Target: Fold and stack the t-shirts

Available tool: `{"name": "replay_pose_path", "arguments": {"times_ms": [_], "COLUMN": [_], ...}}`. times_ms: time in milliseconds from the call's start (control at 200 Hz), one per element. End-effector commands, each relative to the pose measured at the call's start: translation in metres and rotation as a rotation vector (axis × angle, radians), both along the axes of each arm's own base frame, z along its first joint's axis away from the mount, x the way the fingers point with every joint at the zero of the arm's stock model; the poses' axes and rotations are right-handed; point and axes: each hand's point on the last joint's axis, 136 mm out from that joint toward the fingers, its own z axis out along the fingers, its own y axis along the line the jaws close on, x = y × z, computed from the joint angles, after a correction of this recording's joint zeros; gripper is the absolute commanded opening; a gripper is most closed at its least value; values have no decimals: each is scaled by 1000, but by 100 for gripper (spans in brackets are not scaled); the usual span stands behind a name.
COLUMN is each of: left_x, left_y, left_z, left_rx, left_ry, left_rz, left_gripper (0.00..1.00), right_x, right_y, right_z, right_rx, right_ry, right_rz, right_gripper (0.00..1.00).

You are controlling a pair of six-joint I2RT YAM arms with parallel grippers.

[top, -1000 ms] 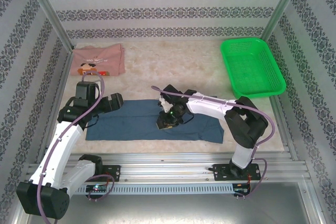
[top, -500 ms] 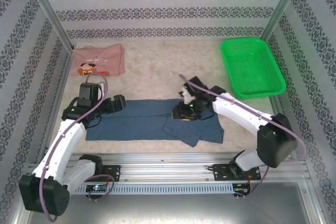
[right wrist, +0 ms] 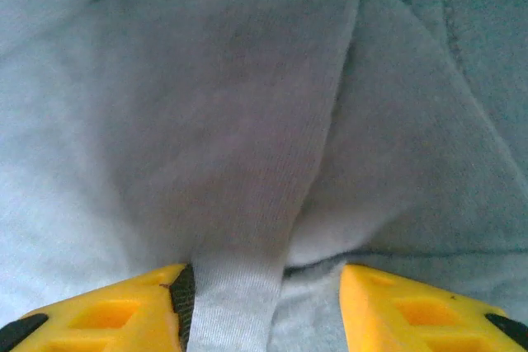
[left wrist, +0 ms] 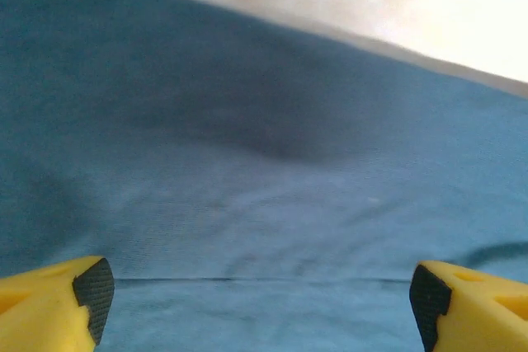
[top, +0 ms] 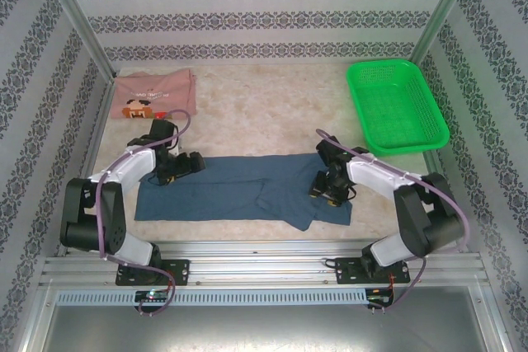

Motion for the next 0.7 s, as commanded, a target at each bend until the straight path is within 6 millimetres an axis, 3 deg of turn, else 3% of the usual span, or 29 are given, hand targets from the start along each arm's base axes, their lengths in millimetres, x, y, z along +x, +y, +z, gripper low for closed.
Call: {"name": "replay_pose_path", "arguments": {"times_ms": [0, 135, 270, 545, 694], "left_x": [-6, -21, -42, -91, -112], "left_y": [10, 9, 8, -5, -21], "left_z": [-21, -41, -48, -47, -43], "left_rx": [-28, -59, -71, -165, -262], "left_ry": [47, 118, 167, 240, 265], "left_rz": [126, 180, 216, 297, 328], "left_gripper": [92, 91, 90, 90, 89], "right_x": [39, 72, 113, 244, 323], "right_y": [6, 24, 44, 90, 97], "right_z": [-4, -17, -17, -11, 3], "right_rx": [-56, -47, -35, 92, 131], "right_ry": [-72, -60, -66, -131, -255], "right_rz": [-63, -90, -85, -41, 21], "right_gripper": [53, 54, 56, 58, 60]}}
